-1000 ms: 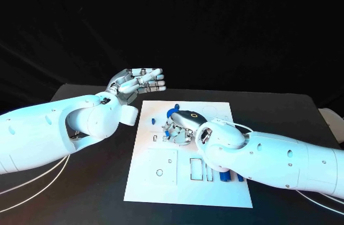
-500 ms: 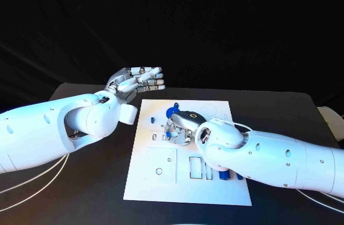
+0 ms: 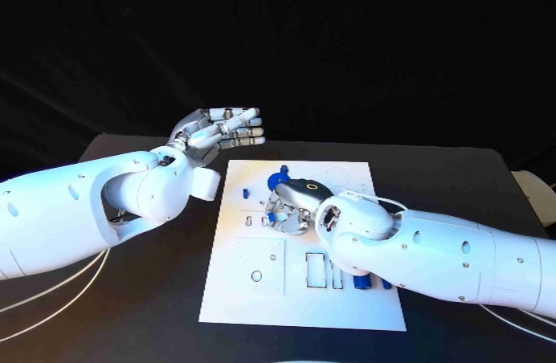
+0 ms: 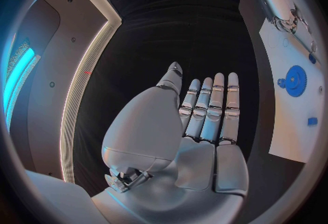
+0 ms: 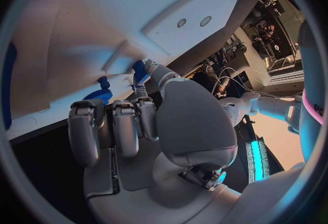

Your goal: Assemble the parts on the task board

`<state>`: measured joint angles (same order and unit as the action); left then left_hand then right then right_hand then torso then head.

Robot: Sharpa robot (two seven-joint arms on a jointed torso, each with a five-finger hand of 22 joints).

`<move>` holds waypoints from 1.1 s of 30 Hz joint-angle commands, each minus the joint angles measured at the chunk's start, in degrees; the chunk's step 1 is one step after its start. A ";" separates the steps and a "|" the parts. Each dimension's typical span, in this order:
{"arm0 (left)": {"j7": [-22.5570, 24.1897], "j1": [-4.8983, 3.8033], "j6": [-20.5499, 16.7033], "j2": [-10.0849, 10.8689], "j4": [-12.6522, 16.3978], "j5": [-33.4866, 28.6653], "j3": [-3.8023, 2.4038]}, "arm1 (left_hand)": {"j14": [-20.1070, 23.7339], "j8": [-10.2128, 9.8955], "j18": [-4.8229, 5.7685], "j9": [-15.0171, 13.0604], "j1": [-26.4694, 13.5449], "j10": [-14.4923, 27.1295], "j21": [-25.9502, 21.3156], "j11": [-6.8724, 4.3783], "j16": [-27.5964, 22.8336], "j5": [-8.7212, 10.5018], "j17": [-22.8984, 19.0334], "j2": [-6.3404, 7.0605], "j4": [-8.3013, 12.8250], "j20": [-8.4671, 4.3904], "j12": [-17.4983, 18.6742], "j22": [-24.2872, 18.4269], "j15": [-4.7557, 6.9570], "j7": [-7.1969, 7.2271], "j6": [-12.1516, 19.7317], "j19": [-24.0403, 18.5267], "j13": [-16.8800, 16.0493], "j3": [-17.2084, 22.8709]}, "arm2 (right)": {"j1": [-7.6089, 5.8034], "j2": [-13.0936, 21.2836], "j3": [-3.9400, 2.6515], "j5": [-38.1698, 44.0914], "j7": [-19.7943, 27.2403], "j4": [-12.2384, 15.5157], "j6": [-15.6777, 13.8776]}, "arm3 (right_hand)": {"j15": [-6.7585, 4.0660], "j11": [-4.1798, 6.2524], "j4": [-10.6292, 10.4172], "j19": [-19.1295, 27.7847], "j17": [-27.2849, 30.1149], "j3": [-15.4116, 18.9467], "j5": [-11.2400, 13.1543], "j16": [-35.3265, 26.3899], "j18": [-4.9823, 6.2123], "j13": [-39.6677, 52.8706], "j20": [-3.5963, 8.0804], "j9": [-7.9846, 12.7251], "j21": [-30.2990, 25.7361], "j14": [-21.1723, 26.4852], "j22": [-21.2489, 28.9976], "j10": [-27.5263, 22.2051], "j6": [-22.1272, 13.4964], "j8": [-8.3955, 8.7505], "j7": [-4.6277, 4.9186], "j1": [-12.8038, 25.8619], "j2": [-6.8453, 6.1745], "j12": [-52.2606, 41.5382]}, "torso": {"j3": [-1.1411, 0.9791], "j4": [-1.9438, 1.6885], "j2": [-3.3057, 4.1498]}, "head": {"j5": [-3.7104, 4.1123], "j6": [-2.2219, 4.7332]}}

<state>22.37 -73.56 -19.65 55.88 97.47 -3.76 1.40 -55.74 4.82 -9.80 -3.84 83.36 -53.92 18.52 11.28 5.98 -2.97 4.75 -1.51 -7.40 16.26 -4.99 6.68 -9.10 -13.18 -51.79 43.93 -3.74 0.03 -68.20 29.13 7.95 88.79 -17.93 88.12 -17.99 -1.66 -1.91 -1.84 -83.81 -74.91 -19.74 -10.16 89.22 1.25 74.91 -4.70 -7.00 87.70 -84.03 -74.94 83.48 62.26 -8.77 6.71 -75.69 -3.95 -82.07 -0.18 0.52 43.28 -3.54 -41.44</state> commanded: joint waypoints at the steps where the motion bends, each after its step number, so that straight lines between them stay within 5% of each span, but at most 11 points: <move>1: 0.29 -0.03 0.99 -0.03 0.03 -0.09 -0.03 | -0.07 -0.22 -0.63 0.02 0.24 -0.26 -0.28 -0.04 -0.29 -0.07 -0.05 -0.40 0.30 0.11 0.20 -0.09 -0.21 -0.42 -0.44 0.32 0.00 0.10 | 0.24 0.15 0.16 0.76 -0.82 -0.15 1.69 | -0.29 0.05 -0.10 -4.51 -13.50 0.36 -0.13 -0.02 -0.56 6.67 0.31 0.09 0.15 -5.58 -13.26 -0.04 0.66 -0.24 -0.30 0.84 -0.13 0.16 | 0.00 0.00 0.00 | 0.05 0.03; 33: 0.23 -0.03 0.99 -0.04 -0.13 -0.09 -0.03 | -0.04 -0.29 -0.62 0.02 0.22 -0.30 -0.31 -0.05 -0.44 -0.07 -0.07 -0.43 0.35 0.12 0.26 -0.14 -0.23 -0.41 -0.49 0.32 -0.01 0.04 | 0.25 0.37 0.17 1.95 -0.78 -0.02 0.94 | 1.05 -1.65 -0.38 -3.43 -12.79 3.38 -0.41 -0.42 -0.14 4.65 -0.69 1.45 -1.36 -5.39 -12.16 -2.22 -4.63 2.66 1.70 2.88 -3.39 2.31 | 0.03 0.01 -0.01 | 0.44 0.06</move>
<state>22.29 -73.56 -19.65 55.90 97.31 -3.78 1.40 -55.74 4.83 -9.80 -3.84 83.36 -53.92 18.52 11.28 5.74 -2.97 4.75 -1.51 -7.40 16.27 -4.99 6.59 -9.10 -13.18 -51.79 43.93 -3.74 0.03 -68.00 29.49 8.11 89.65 -18.40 88.12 -17.40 -1.03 -3.68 -2.26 -84.03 -74.95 -16.62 -10.55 89.08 1.24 74.91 -4.92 -5.60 86.53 -83.93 -74.92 81.66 57.93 -6.29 8.39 -72.82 -6.86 -79.96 -0.16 0.51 43.29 -3.12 -41.42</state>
